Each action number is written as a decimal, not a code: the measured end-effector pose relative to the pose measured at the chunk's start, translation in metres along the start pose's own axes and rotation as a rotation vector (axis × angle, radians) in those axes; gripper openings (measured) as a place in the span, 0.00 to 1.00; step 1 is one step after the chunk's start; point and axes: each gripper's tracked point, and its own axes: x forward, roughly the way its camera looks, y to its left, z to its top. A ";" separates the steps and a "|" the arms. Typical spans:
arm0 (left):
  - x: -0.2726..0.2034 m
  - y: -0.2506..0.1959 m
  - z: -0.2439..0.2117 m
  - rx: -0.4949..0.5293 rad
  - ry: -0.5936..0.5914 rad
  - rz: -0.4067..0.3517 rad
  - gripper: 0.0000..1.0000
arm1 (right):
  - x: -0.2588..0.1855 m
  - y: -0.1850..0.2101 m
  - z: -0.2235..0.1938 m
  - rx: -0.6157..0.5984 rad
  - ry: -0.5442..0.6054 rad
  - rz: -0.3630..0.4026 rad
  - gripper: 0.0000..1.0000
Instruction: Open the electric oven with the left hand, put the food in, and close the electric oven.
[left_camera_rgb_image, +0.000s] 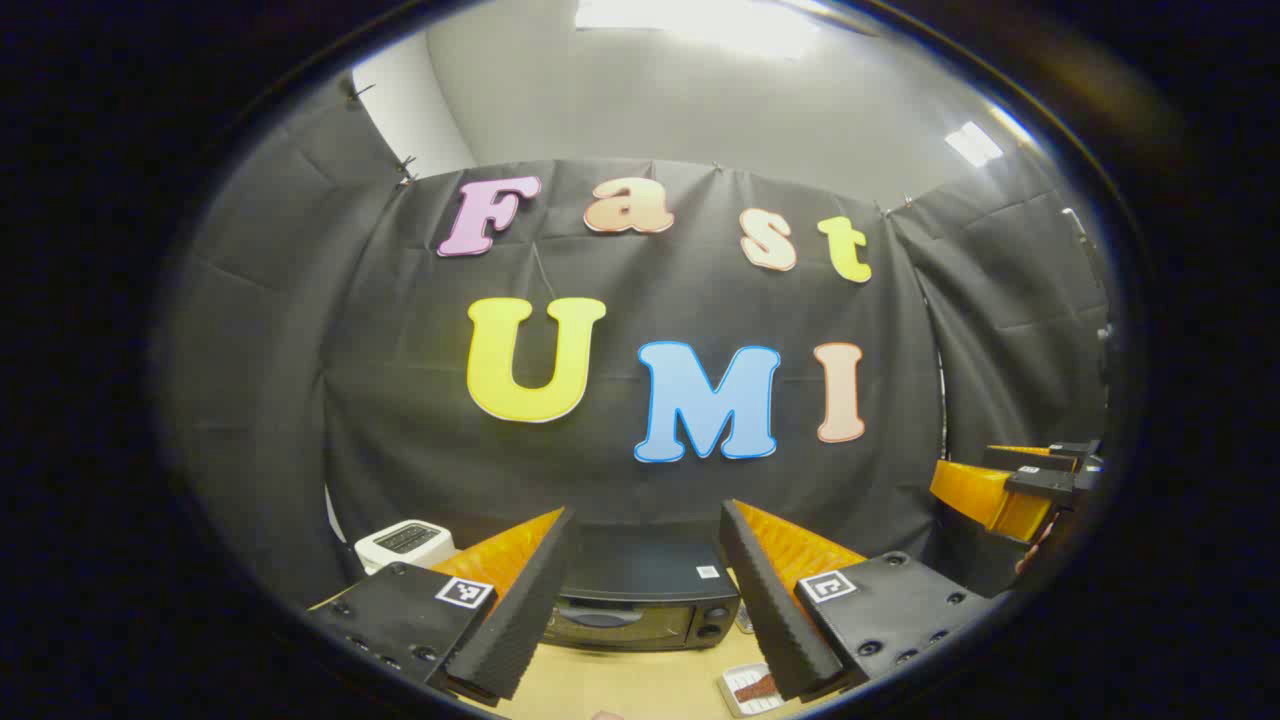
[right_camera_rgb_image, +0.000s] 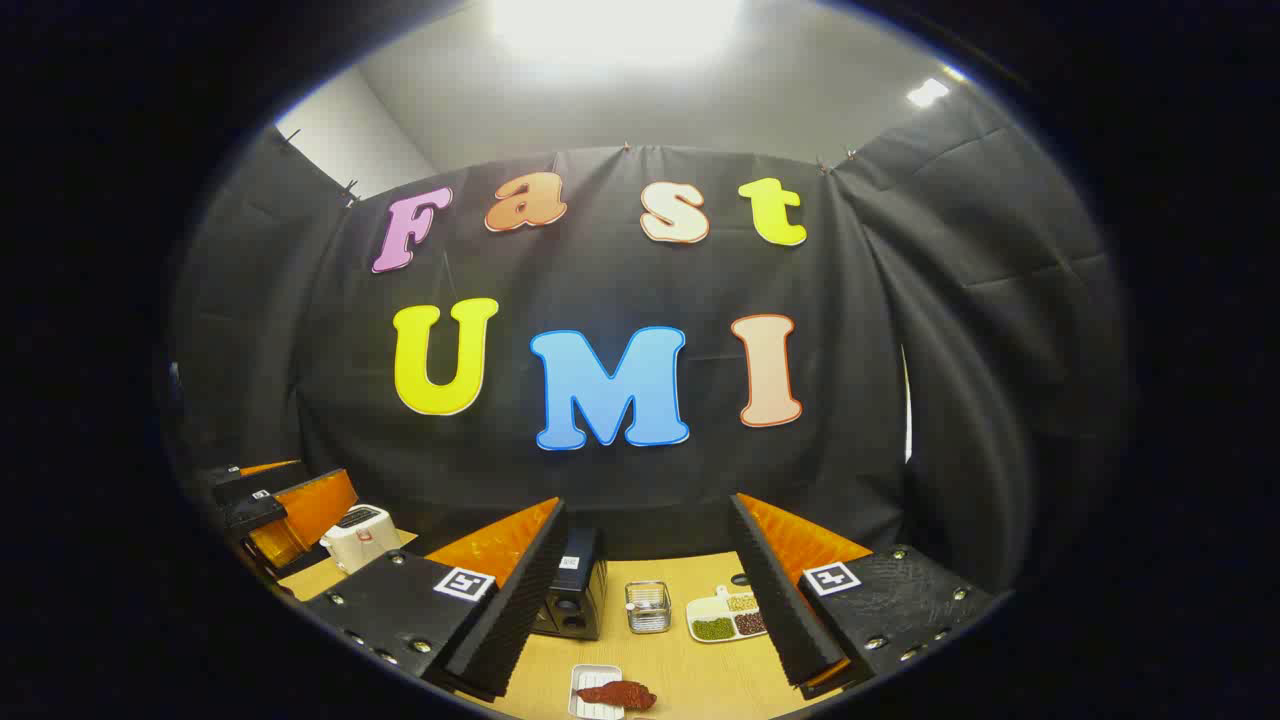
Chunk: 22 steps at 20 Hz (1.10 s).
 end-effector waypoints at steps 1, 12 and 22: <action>0.001 -0.001 -0.002 -0.001 0.007 0.001 0.99 | 0.001 0.000 -0.001 0.006 0.003 0.001 0.96; 0.009 0.007 -0.011 0.007 0.033 0.016 0.95 | 0.013 -0.006 -0.009 0.046 0.001 -0.018 0.96; 0.048 0.017 -0.056 0.010 0.105 0.020 0.97 | 0.017 -0.011 -0.017 0.020 0.010 -0.015 0.96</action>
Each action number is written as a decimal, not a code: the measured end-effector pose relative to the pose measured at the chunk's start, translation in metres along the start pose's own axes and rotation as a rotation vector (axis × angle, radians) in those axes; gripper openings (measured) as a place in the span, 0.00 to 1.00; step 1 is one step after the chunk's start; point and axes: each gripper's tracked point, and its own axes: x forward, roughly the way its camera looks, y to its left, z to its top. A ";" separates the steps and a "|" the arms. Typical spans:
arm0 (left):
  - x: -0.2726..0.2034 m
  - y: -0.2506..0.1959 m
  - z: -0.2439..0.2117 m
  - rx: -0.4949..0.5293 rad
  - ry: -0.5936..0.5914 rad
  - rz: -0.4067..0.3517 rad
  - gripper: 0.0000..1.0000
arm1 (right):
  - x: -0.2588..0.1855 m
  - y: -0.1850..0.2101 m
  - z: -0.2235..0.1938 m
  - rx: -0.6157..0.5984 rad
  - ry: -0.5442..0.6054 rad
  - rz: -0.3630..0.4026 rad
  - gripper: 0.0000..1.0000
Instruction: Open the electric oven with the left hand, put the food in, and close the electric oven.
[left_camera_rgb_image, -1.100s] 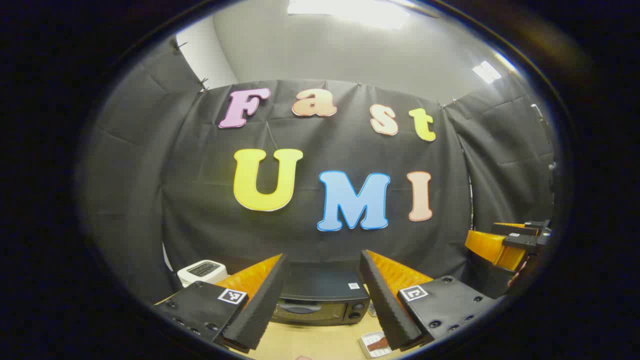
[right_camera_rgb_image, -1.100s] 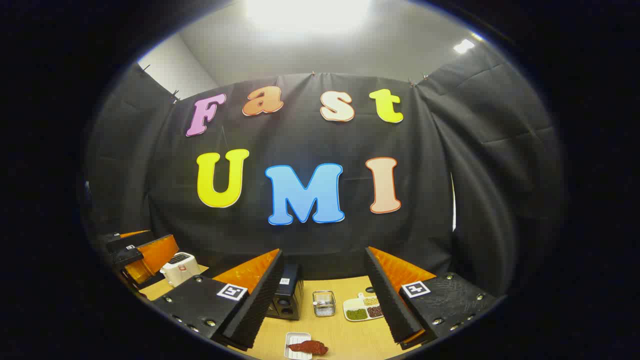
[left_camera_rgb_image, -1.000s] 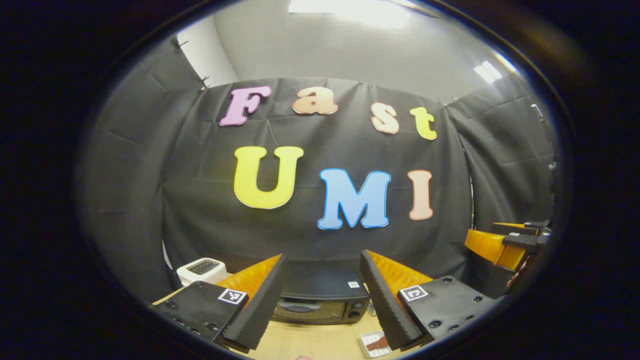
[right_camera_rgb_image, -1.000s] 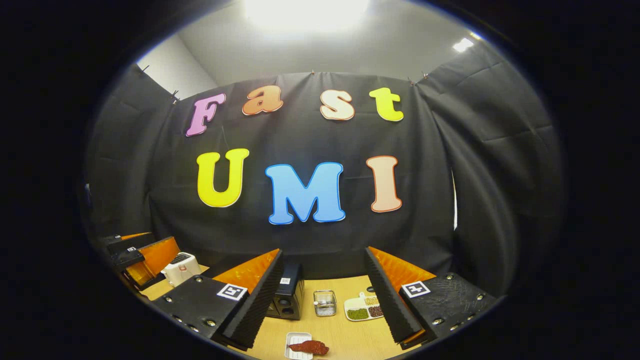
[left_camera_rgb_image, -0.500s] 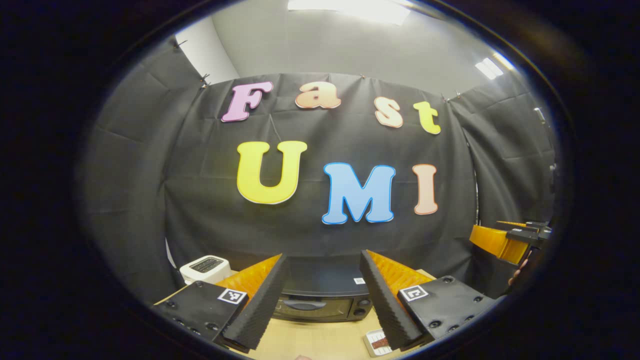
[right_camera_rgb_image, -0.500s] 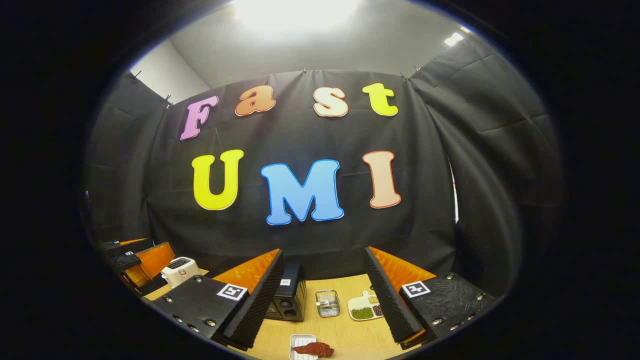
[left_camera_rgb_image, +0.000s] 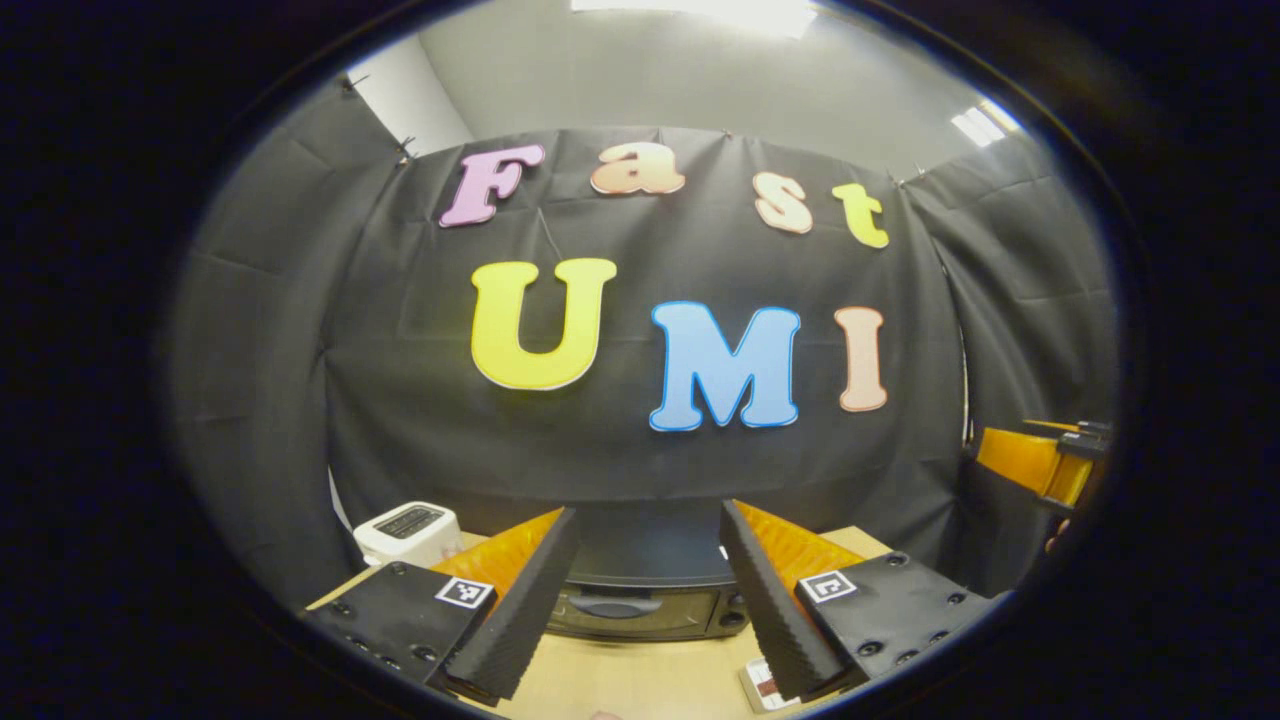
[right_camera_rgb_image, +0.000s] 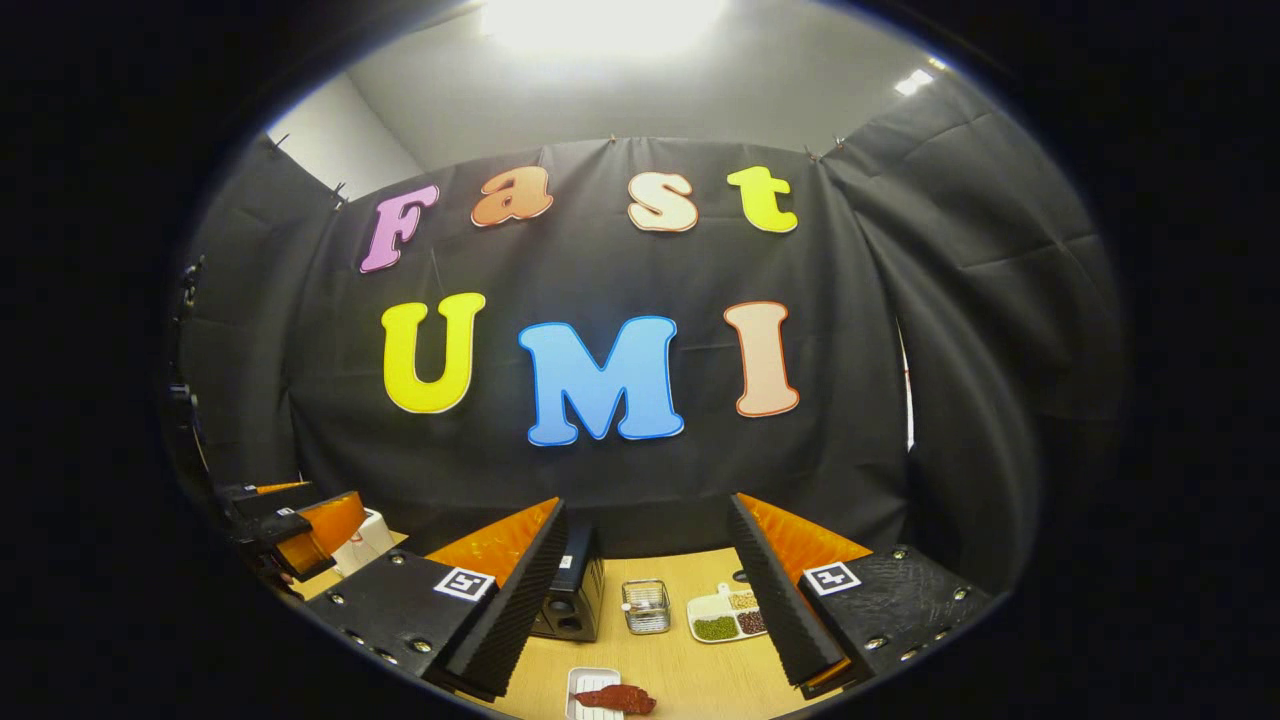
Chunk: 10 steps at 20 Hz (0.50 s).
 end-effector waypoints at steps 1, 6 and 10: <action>0.007 0.001 -0.010 -0.010 0.022 -0.007 0.99 | 0.001 -0.002 -0.001 -0.003 0.004 0.000 0.96; 0.051 0.010 -0.049 -0.025 0.119 -0.024 0.99 | 0.004 -0.008 -0.007 -0.020 0.024 -0.017 0.96; 0.091 0.022 -0.083 -0.038 0.192 -0.021 0.99 | 0.006 -0.009 -0.014 -0.045 0.051 -0.031 0.96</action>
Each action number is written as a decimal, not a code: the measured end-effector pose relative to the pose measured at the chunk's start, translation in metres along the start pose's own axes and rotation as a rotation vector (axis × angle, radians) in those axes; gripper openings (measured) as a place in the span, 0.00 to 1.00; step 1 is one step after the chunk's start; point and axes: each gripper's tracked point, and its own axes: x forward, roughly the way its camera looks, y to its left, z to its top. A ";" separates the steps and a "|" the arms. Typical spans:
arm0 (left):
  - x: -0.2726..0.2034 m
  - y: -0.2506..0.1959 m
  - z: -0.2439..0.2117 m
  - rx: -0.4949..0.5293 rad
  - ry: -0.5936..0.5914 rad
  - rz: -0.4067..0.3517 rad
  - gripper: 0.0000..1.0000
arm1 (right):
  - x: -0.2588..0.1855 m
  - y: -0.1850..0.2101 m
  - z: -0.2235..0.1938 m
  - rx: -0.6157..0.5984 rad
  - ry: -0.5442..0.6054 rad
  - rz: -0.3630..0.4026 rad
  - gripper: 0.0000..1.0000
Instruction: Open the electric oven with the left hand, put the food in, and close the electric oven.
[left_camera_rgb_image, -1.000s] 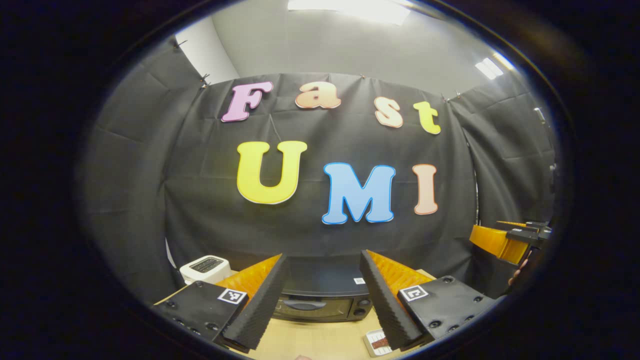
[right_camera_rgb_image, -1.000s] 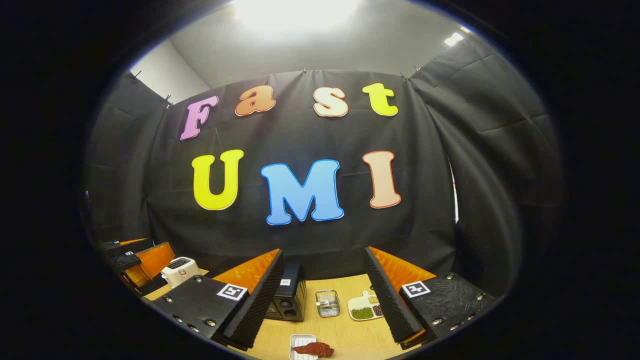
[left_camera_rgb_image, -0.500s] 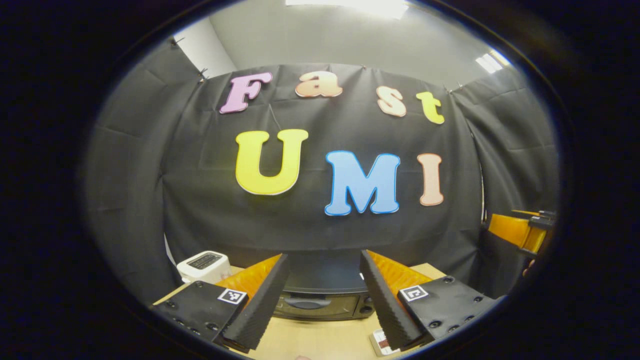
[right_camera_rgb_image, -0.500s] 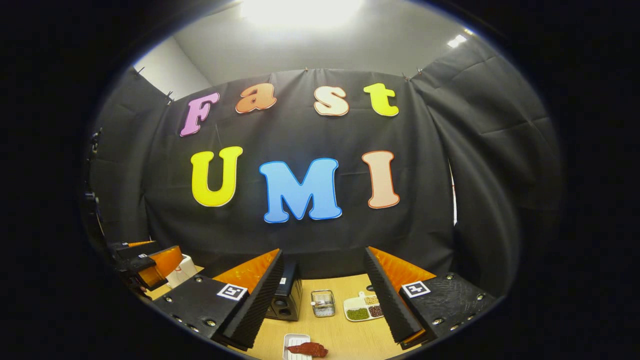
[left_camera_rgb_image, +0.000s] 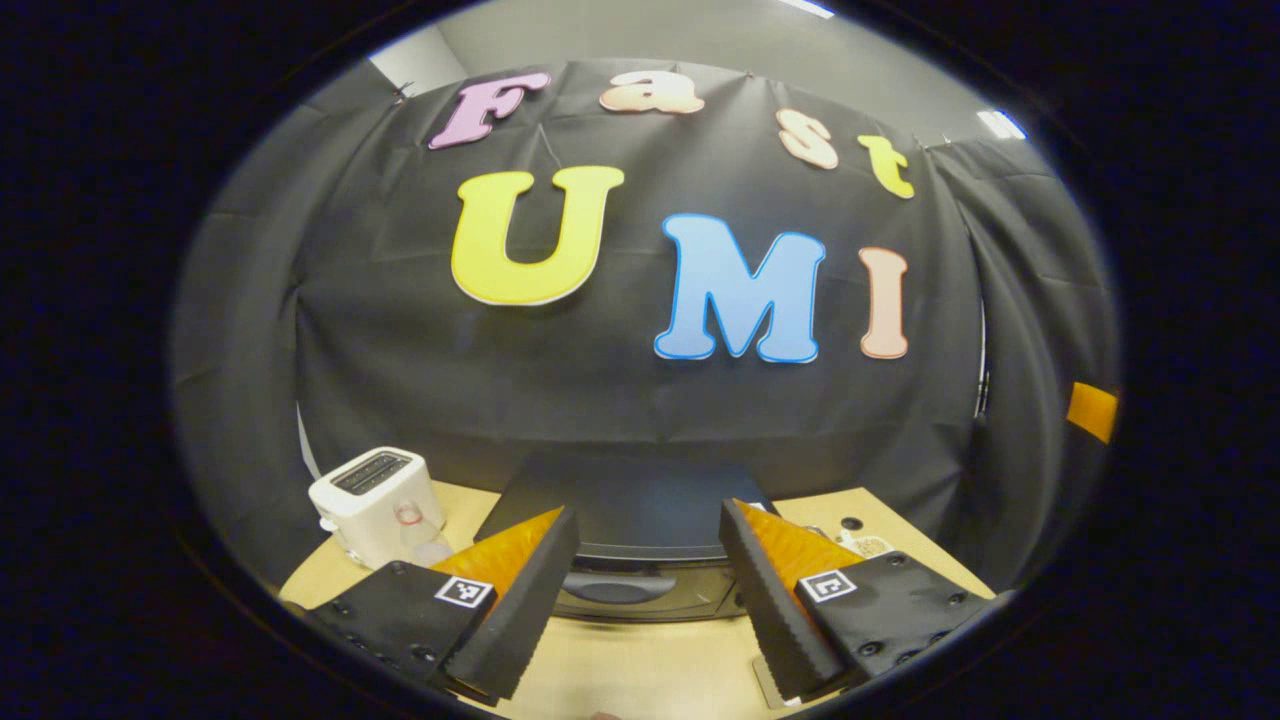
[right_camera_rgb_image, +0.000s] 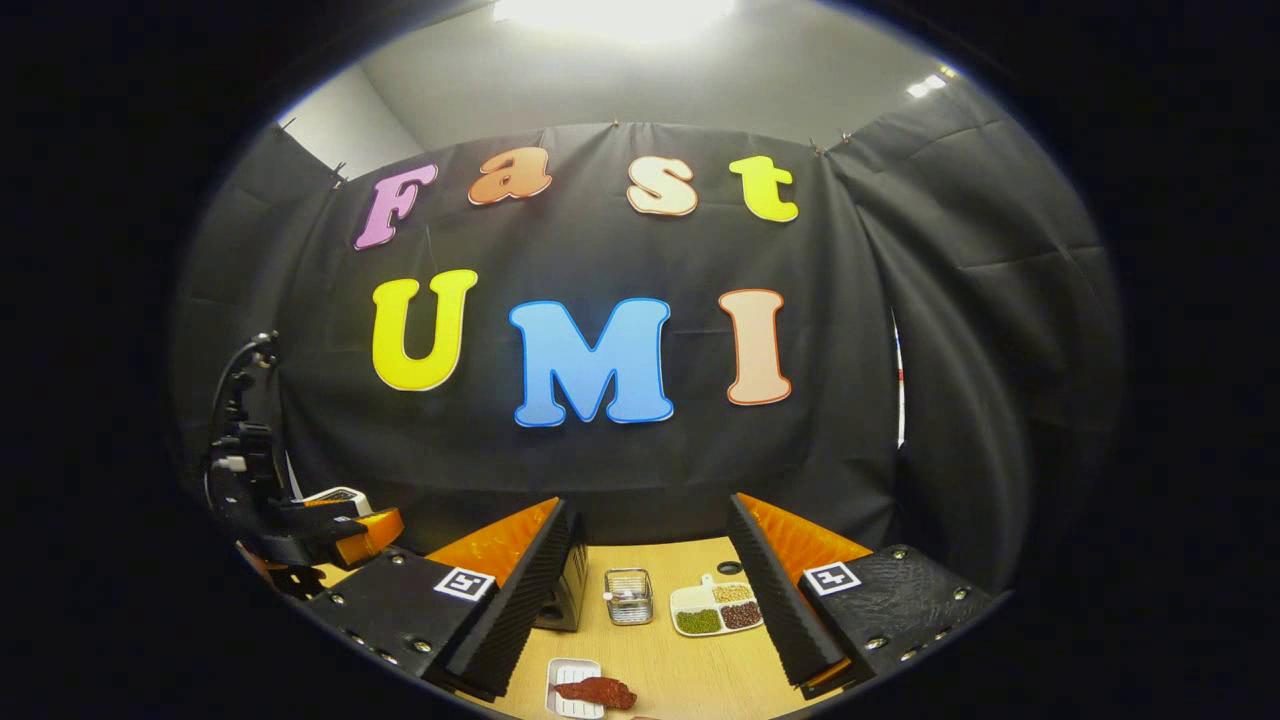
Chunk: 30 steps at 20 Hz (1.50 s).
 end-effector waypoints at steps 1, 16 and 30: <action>0.011 0.002 -0.007 0.007 0.017 0.000 0.96 | 0.000 -0.001 -0.003 -0.006 0.007 -0.003 0.96; 0.096 0.021 -0.110 0.055 0.262 0.029 0.96 | -0.002 -0.014 -0.016 -0.065 0.071 -0.055 0.96; 0.033 0.017 -0.151 0.119 0.301 0.040 0.96 | -0.004 0.002 -0.019 -0.047 0.079 0.015 0.96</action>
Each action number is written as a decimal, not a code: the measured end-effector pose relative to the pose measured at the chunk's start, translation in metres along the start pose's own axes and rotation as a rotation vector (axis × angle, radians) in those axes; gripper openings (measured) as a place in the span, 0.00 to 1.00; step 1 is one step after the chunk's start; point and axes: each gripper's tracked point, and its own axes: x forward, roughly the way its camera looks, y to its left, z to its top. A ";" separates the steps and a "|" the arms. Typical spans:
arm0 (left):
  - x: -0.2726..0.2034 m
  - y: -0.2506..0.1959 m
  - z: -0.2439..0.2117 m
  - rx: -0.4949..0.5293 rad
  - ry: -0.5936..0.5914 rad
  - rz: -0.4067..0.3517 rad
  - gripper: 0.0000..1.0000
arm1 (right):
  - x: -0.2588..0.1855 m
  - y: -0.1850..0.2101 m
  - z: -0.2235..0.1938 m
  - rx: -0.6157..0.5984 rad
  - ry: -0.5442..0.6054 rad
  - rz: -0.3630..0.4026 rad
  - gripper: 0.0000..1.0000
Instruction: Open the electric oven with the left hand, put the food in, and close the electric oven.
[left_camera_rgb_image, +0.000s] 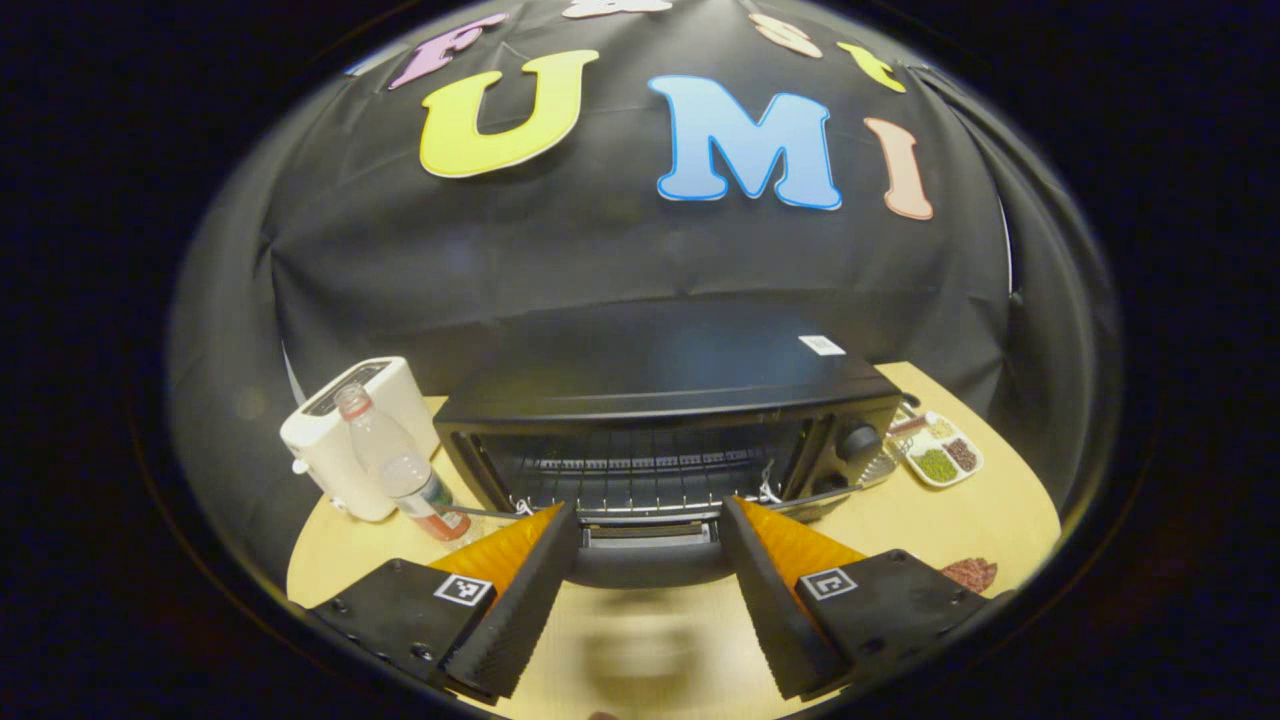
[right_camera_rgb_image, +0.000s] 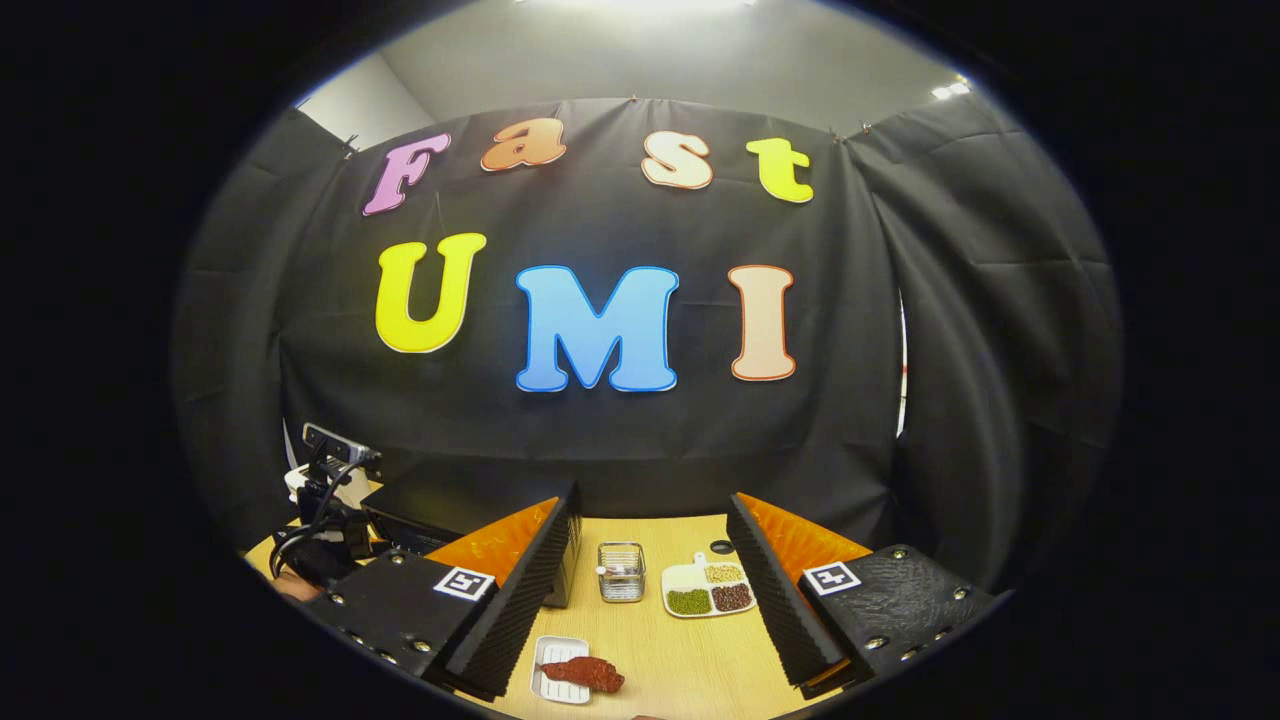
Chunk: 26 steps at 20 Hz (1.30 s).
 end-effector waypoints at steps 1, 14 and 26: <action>-0.002 -0.001 -0.008 0.001 0.009 0.000 0.96 | -0.001 -0.001 -0.001 -0.001 -0.001 0.001 0.96; -0.020 -0.006 -0.088 -0.021 0.149 -0.023 1.00 | -0.015 -0.005 -0.012 -0.022 0.022 -0.008 0.96; -0.038 0.002 -0.037 -0.059 0.048 -0.003 0.98 | -0.011 -0.002 -0.039 0.021 0.089 0.062 0.96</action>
